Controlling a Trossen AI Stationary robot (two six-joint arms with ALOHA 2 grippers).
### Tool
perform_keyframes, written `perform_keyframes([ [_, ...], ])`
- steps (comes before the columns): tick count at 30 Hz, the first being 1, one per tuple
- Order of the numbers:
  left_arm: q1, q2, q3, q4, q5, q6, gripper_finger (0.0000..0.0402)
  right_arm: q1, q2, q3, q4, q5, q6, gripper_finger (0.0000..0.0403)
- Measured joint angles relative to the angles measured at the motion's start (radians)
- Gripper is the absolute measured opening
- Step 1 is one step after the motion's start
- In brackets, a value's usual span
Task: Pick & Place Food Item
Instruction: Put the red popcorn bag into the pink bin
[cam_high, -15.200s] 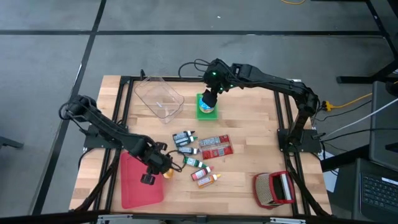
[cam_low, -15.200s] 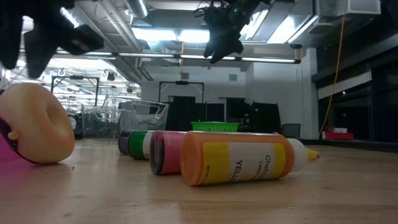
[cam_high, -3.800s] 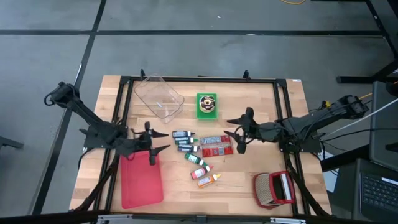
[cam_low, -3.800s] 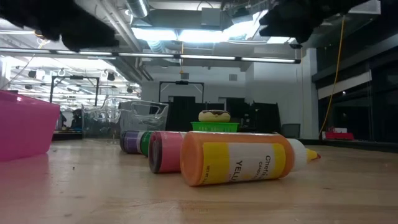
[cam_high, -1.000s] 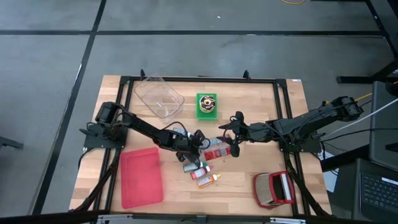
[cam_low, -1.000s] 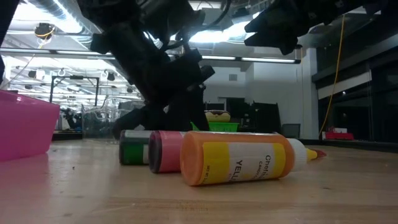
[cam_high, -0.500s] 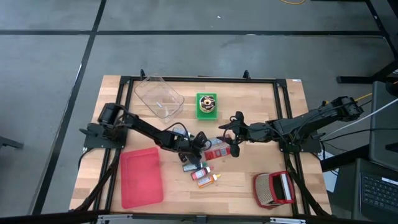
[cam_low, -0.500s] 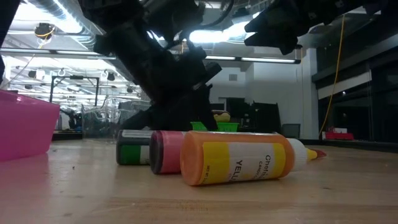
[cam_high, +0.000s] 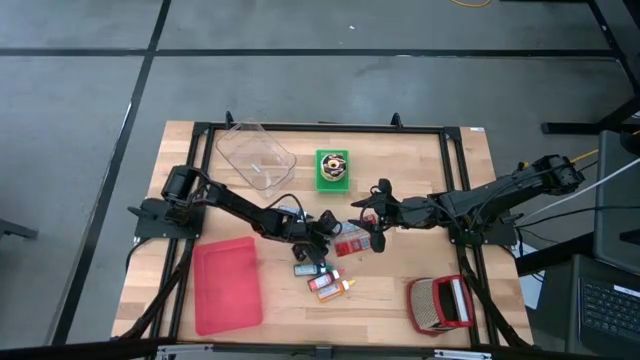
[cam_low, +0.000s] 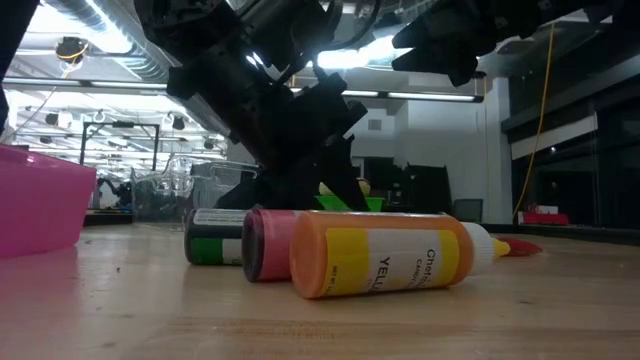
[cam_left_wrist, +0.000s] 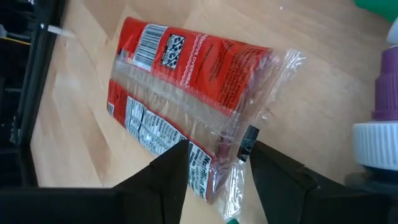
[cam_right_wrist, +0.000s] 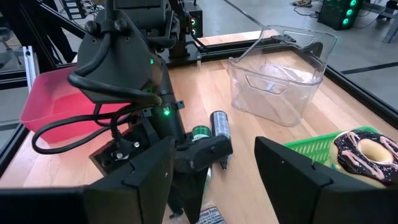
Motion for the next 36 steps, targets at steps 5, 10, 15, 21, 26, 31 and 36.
perform_keyframes([
  [5,-0.001,0.004,-0.001,0.004,0.007,-0.01,0.0117,0.0,0.0,0.0,0.0,0.0,0.0,0.0226],
  [10,-0.002,0.008,-0.003,0.051,-0.043,-0.053,0.0044,0.0,0.0,0.0,0.0,0.0,0.0,0.0226],
  [15,-0.003,0.015,0.033,0.032,-0.065,-0.096,0.0005,0.0,0.0,0.0,0.0,0.0,0.0,0.0226],
  [21,-0.014,0.015,0.119,-0.042,-0.064,-0.112,0.0002,0.0,0.0,0.0,0.0,0.001,0.0,0.0226],
  [26,-0.039,0.009,0.17,-0.102,-0.126,-0.111,0.0001,0.0,0.0,0.0,0.004,0.002,-0.017,0.0226],
  [31,-0.067,-0.016,0.192,-0.181,-0.216,-0.131,0.0001,0.0,0.0,0.0,0.084,0.004,-0.1,0.0226],
  [36,-0.089,-0.061,0.198,-0.261,-0.293,-0.188,0.0001,0.002,-0.035,0.04,0.106,0.025,-0.229,0.0226],
])
